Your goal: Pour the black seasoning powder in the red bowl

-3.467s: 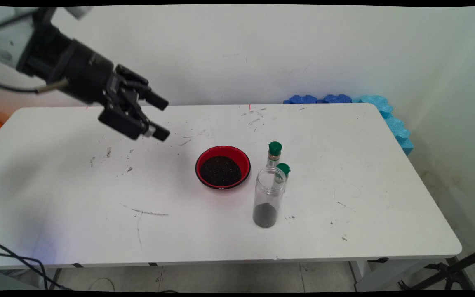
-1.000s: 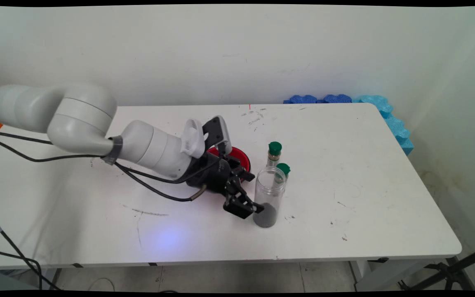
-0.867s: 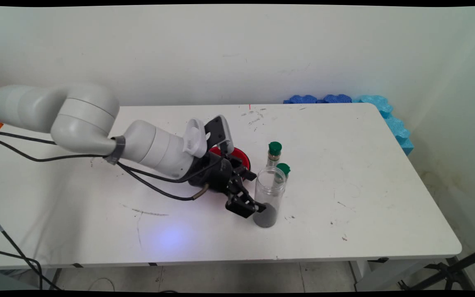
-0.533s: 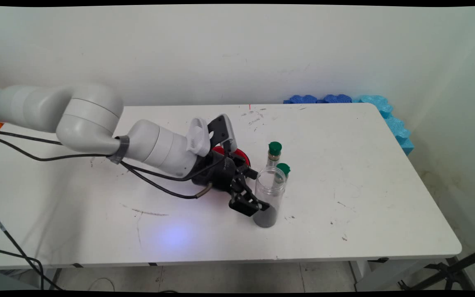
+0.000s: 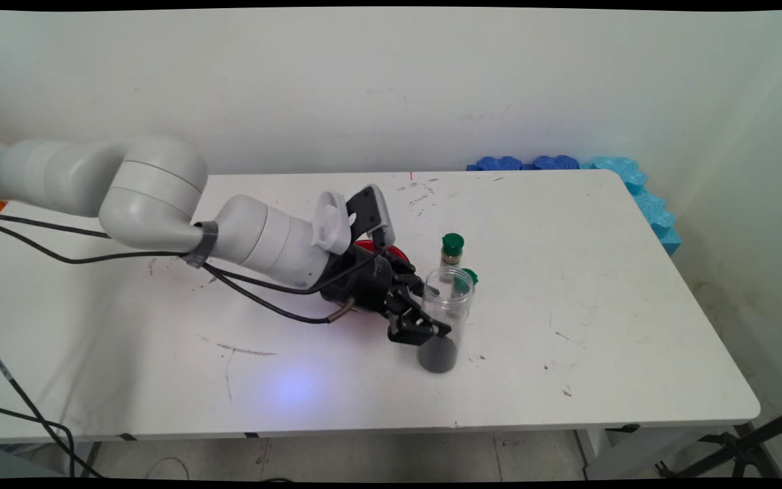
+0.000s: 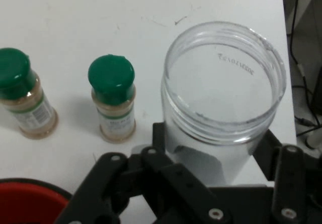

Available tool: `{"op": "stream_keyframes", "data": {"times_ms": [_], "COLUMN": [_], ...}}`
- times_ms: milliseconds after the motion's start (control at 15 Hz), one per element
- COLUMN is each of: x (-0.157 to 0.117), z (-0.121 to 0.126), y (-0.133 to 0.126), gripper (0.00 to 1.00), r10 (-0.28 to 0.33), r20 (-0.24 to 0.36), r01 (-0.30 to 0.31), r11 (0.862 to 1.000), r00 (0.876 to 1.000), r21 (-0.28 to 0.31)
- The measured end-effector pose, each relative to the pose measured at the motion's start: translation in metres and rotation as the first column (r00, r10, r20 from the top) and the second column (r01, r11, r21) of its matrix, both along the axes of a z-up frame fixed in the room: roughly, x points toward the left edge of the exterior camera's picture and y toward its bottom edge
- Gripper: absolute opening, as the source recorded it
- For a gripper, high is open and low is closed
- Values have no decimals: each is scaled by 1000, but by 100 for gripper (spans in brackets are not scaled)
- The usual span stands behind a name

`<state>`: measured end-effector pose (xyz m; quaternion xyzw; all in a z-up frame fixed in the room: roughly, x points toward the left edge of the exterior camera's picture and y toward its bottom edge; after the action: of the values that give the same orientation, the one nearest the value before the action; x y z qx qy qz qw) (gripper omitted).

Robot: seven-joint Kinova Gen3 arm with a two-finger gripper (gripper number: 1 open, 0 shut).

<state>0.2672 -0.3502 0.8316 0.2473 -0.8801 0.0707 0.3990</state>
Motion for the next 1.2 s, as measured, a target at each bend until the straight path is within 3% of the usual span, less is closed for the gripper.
{"op": "stream_keyframes", "data": {"times_ms": [267,600,1200], "x": [0,9,51], "z": [5,29,107], "y": [-1,8,18], "gripper": [0,0,0], "r10": [-17,-67,-167], "r20": [-6,-19,-6], "r01": [17,67,166], "r11": [1000,998,985], "r00": [1000,998,986], "r21": [-6,-16,-34]}}
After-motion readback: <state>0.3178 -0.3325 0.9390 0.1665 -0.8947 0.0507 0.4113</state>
